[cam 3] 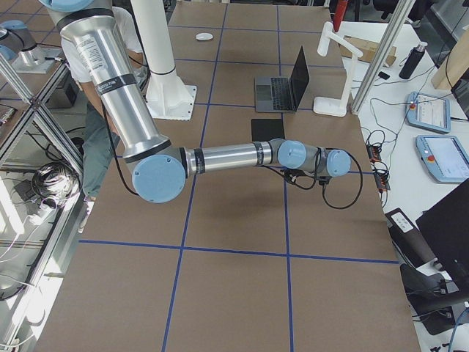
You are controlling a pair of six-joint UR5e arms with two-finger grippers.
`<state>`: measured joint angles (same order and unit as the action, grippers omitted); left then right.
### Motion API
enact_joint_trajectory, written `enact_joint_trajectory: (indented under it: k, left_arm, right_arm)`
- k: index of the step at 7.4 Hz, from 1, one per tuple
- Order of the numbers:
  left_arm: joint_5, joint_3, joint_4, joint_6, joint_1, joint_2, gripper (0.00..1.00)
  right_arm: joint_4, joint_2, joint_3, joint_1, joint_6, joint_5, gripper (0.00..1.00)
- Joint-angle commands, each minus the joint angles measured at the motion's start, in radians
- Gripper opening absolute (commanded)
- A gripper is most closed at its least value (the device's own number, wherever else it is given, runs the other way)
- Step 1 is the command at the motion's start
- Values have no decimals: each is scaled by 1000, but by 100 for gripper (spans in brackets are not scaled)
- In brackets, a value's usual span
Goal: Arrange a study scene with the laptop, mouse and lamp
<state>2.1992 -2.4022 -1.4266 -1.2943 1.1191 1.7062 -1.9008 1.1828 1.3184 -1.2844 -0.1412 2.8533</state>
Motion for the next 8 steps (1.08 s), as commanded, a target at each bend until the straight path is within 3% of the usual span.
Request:
enact_joint_trajectory:
  k: [1, 2, 3, 4, 6, 7, 8]
  left_arm:
    - [-1, -3, 0, 13, 1, -34, 100]
    - [-1, -5, -2, 42, 1, -63, 100]
    - [-1, -21, -2, 147, 2, -133, 100]
    - [4, -52, -5, 323, 7, -248, 100]
    - [-1, -48, -53, 584, 8, -434, 100]
    - [-1, -20, -160, 584, 5, -521, 100]
    - [-1, 83, -358, 592, 4, -630, 100]
  right_arm:
    - [6, 113, 179, -50, 11, -260, 44]
    - [5, 157, 262, -62, 53, -363, 48]
    - [6, 213, 325, -88, 118, -435, 75]
    - [6, 250, 373, -133, 176, -448, 98]
    - [6, 274, 410, -165, 236, -448, 99]
    - [6, 276, 412, -167, 238, -448, 99]
    - [6, 278, 413, -167, 241, -448, 99]
